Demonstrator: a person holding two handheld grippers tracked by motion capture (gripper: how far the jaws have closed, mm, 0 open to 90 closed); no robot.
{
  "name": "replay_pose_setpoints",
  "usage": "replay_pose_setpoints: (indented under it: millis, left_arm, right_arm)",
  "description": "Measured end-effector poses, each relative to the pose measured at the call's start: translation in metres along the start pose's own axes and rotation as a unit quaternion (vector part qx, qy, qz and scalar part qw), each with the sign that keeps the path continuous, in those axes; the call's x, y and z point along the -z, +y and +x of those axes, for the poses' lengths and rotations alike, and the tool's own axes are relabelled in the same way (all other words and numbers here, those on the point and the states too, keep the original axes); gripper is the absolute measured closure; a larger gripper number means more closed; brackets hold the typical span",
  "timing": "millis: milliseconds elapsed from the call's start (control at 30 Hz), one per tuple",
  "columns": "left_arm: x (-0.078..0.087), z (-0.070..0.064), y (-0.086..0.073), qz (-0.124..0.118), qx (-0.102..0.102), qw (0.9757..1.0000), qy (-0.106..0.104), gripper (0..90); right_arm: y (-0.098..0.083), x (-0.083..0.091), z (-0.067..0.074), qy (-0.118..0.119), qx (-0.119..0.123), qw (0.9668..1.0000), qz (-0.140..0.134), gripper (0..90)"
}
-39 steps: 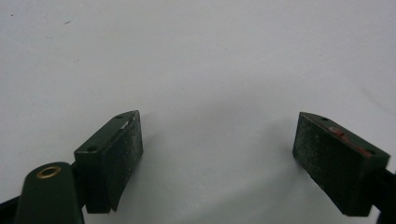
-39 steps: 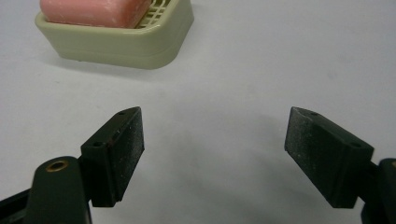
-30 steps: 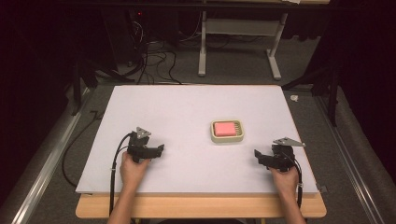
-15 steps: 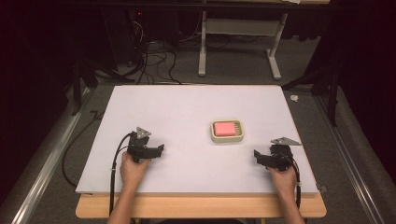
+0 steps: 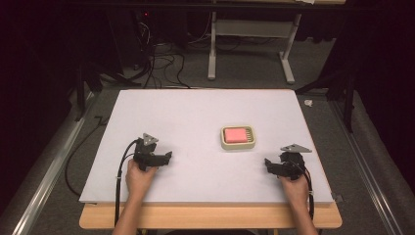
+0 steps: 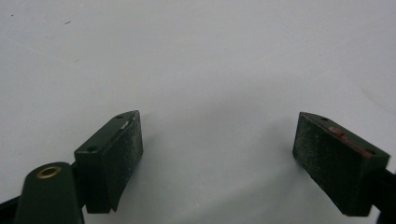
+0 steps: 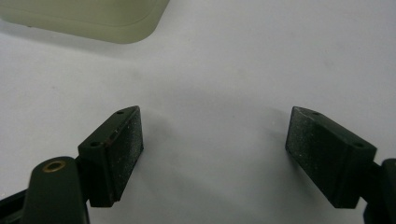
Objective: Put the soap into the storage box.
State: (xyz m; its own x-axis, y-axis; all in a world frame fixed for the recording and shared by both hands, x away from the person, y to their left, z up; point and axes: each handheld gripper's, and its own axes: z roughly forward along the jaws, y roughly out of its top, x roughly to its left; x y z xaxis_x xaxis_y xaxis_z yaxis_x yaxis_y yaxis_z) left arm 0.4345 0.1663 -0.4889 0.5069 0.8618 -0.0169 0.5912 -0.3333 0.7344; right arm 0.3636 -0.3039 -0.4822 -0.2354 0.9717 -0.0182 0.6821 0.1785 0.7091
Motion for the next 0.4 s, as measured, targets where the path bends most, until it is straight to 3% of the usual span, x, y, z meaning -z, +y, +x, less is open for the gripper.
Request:
replay_pose_setpoints:
  millis: [400]
  left_arm:
    - [0.0000, 0.0000, 0.0000, 0.000, 0.000, 1.0000, 0.000, 16.4]
  right_arm:
    - [-0.0006, -0.0001, -0.0001, 0.002, -0.004, 1.0000, -0.001, 19.3]
